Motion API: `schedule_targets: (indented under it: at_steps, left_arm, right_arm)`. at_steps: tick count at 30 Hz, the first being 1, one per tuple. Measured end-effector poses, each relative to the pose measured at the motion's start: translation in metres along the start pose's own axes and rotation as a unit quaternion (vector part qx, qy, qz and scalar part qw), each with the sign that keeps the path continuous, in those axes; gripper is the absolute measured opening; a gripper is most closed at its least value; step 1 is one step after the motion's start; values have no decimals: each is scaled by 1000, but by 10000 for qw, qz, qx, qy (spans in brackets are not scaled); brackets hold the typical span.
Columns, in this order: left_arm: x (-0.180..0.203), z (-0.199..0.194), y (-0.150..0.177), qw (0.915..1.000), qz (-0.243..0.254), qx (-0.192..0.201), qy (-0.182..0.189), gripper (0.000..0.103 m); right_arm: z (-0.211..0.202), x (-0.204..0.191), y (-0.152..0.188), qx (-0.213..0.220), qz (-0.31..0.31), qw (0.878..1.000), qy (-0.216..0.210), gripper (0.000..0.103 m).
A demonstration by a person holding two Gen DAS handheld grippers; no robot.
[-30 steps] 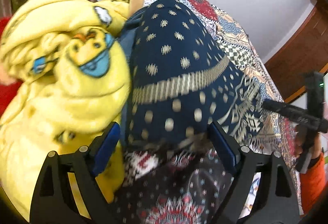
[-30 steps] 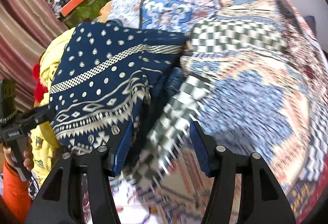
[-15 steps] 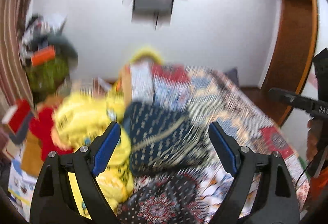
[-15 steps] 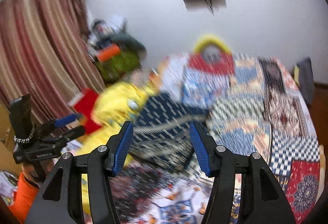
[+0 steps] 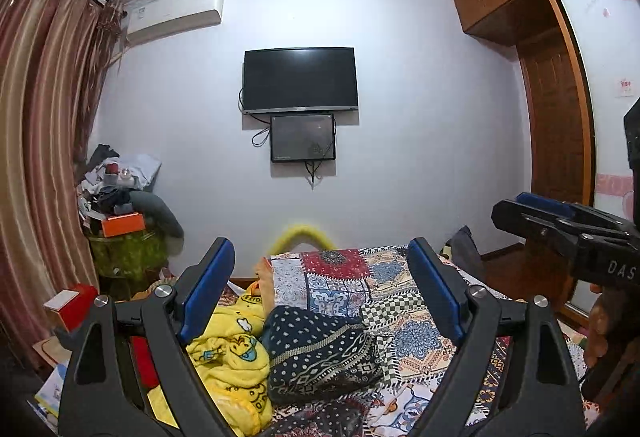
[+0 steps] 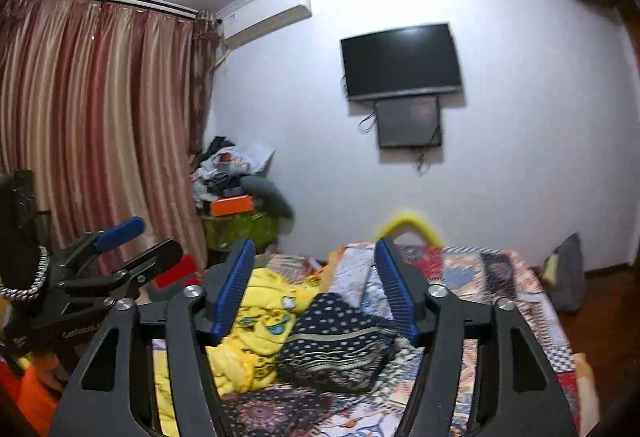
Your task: Fold large clothes
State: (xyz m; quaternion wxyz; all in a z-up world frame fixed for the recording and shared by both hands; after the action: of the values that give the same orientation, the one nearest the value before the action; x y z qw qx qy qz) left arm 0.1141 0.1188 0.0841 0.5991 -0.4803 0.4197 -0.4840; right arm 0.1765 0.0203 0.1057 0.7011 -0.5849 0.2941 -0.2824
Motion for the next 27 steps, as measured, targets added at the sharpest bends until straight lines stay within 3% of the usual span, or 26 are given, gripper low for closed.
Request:
schedule_targets:
  at_steps: [2,9,27]
  left_arm:
    - [2,-4,4,10000,-84,-22,-18,101]
    - [8,-17,7,9999,-74,-66,66,103]
    - [4,-13,15,9997,-147,-173,-102,103]
  right_arm:
    - [-4,-1,2,70,25,9999,85,78]
    - [-3,1,2,-29,-218,9987,456,102]
    - [-7,7,15,-136,-188,9982,546,103]
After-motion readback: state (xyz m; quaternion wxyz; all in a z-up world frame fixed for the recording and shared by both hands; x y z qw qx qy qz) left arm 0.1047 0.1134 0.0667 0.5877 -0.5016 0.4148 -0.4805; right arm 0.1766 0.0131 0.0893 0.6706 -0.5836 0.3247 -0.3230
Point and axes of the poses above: each gripper's, at about its wrist camera, not at the fingertips, and z roughly the way its jaws point, x to its right, y to its underside, the point moved 4 cm from there along z, roughly the way its jaws point, and after that the axes turned 15 degrees about x, right-handed, at the moved point
